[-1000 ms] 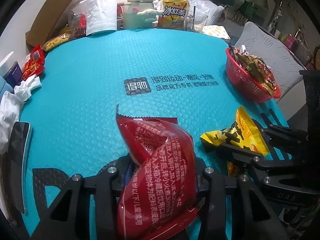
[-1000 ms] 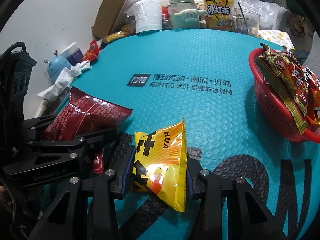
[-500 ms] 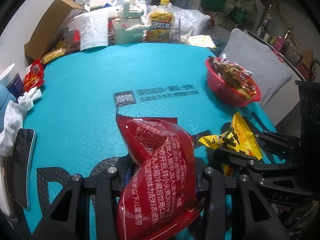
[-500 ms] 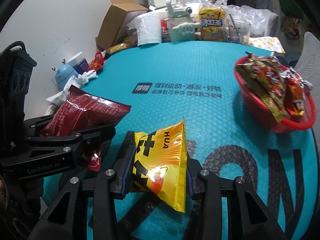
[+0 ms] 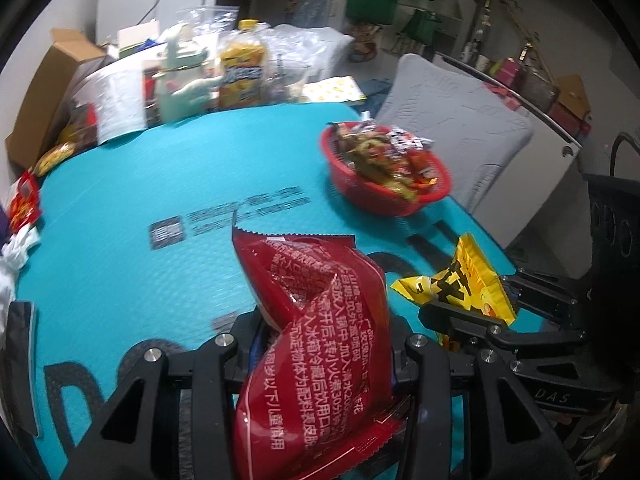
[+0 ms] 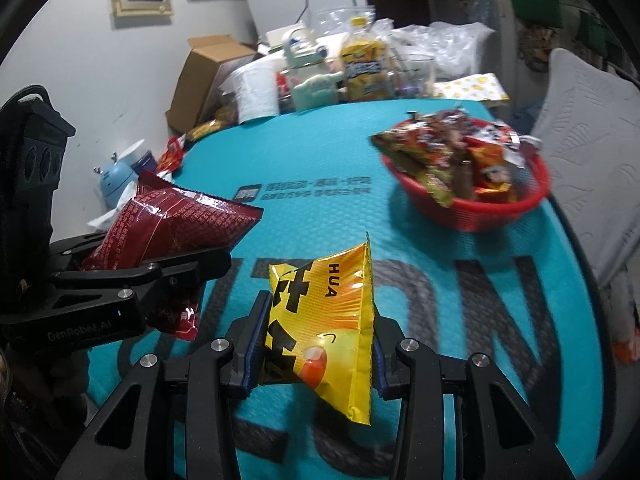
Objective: Organize snacks
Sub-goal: 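Carry the red bag and yellow packet over the red mesh basket, then lower both packets into the basket and open both tools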
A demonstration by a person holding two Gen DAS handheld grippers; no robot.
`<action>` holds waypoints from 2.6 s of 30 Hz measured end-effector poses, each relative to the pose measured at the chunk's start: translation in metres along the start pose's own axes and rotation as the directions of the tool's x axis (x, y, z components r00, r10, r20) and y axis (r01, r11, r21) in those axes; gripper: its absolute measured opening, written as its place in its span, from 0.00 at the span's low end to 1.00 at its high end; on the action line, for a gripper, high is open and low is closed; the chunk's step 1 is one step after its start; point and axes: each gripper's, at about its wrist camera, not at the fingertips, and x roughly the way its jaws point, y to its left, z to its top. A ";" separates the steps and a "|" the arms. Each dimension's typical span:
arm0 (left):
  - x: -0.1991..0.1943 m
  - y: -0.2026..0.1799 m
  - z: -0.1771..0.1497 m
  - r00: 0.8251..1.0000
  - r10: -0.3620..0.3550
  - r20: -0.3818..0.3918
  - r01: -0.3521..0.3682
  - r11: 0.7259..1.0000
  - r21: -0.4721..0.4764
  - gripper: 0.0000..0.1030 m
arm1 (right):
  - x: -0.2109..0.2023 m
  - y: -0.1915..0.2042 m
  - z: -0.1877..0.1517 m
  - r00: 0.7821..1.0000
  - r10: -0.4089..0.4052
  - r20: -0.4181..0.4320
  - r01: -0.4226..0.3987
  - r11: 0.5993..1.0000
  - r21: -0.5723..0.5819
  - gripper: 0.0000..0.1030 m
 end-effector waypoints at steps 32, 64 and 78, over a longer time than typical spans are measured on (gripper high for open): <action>0.049 -0.077 0.106 0.996 -0.080 0.037 0.074 0.985 0.159 0.42 | -0.051 -0.102 0.049 0.967 -0.196 0.162 0.189 0.980 0.058 0.40; 0.155 -0.063 0.165 0.985 -0.136 -0.107 0.154 0.971 0.183 0.42 | 0.045 -0.153 0.106 0.964 -0.225 0.140 0.230 0.973 -0.021 0.43; 0.147 -0.069 0.164 0.987 -0.135 -0.084 0.150 0.966 0.210 0.42 | 0.025 -0.156 0.102 0.970 -0.195 0.142 0.194 0.981 0.022 0.64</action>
